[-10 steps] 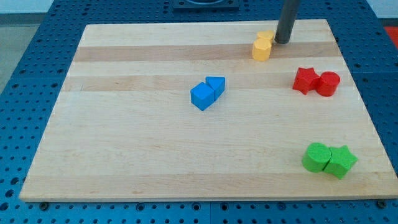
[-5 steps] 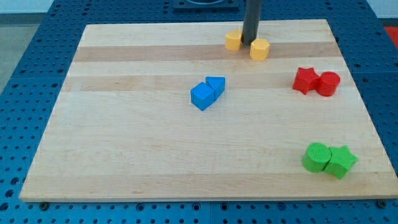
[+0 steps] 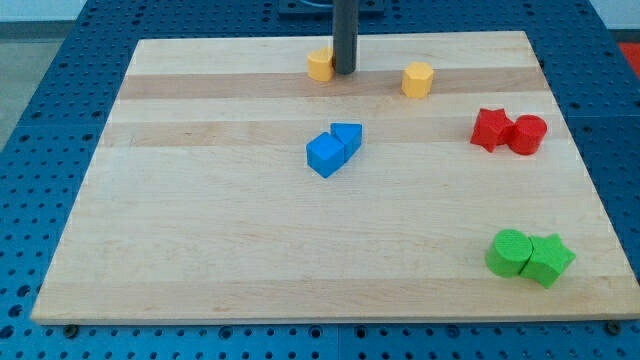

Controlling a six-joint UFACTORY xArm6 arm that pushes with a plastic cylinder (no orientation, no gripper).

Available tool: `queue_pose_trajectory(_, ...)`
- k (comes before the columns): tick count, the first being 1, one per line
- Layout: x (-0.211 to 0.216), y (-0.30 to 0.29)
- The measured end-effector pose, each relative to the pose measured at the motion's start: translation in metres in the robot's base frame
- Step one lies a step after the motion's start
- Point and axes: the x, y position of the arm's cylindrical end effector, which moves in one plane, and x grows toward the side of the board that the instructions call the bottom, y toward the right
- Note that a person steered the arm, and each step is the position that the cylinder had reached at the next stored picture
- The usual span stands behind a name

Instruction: Move the yellow heart towards the left

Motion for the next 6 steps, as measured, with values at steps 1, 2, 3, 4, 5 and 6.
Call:
queue_pose_trajectory(1, 0.000, -0.019)
queue_pose_trajectory(2, 0.000, -0.036)
queue_pose_trajectory(3, 0.000, -0.053)
queue_pose_trajectory(4, 0.000, -0.069)
queue_pose_trajectory(5, 0.000, -0.085)
queue_pose_trajectory(6, 0.000, -0.101)
